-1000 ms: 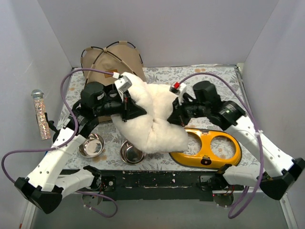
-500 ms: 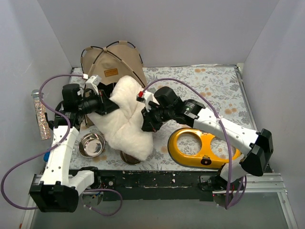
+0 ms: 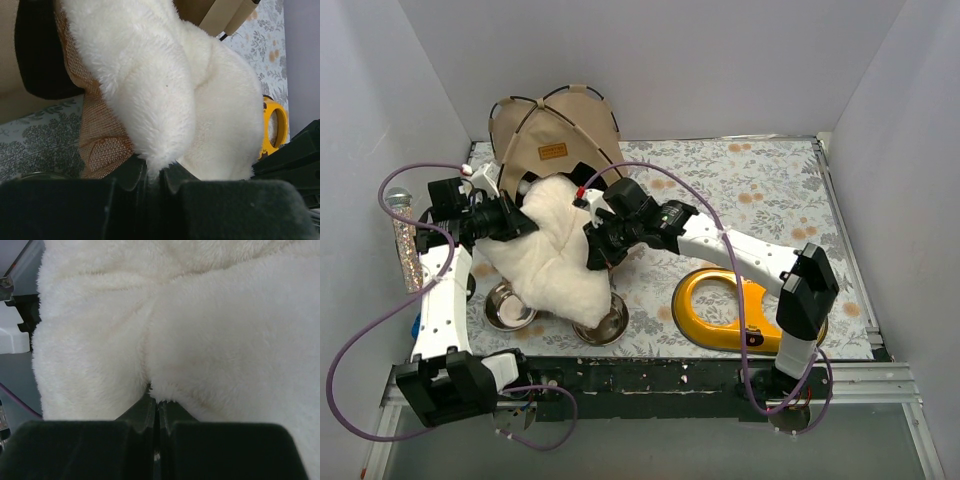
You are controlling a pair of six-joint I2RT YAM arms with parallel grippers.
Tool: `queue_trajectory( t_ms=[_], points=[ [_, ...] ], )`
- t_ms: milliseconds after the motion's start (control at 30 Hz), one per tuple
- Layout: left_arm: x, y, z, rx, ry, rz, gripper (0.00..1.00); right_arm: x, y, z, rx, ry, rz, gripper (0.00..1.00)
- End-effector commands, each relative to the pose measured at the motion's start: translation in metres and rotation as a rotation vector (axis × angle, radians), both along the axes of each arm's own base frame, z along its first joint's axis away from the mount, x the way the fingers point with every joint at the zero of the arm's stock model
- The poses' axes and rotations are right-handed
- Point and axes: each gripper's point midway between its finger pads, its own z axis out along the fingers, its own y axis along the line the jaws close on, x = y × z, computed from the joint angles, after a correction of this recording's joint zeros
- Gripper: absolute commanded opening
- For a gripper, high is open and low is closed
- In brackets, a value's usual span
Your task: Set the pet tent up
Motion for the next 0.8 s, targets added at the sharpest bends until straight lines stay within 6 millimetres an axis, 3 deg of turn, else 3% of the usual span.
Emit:
queue_trajectory(
  t_ms=[0, 200, 267, 467, 567, 667, 767],
  points=[
    [-0.019, 0.001, 0.020, 0.032, -0.058, 0.044, 0.00, 0.003, 0.039, 0.057, 0.185, -0.115, 0.060, 0.01],
    [-0.013, 0.005, 0.017, 0.016, -0.053, 0.104, 0.00, 0.041, 0.081, 0.068, 0.193, -0.210, 0.037, 0.01],
    [-0.010, 0.007, 0.013, 0.019, -0.042, 0.116, 0.00, 0.049, 0.093, 0.063, 0.189, -0.204, 0.025, 0.01],
    [-0.006, 0.006, 0.006, -0.004, -0.029, 0.117, 0.00, 0.070, 0.112, 0.019, 0.127, -0.205, -0.009, 0.01],
    [-0.010, 0.004, -0.014, -0.018, 0.023, 0.114, 0.00, 0.086, 0.111, 0.003, 0.082, -0.283, -0.030, 0.01],
    [-0.011, 0.006, -0.034, -0.013, 0.078, 0.129, 0.00, 0.102, 0.110, 0.015, 0.081, -0.413, -0.052, 0.01],
    [-0.009, 0.007, -0.043, -0.029, 0.112, 0.154, 0.00, 0.109, 0.119, 0.056, 0.131, -0.665, -0.025, 0.01]
  ],
)
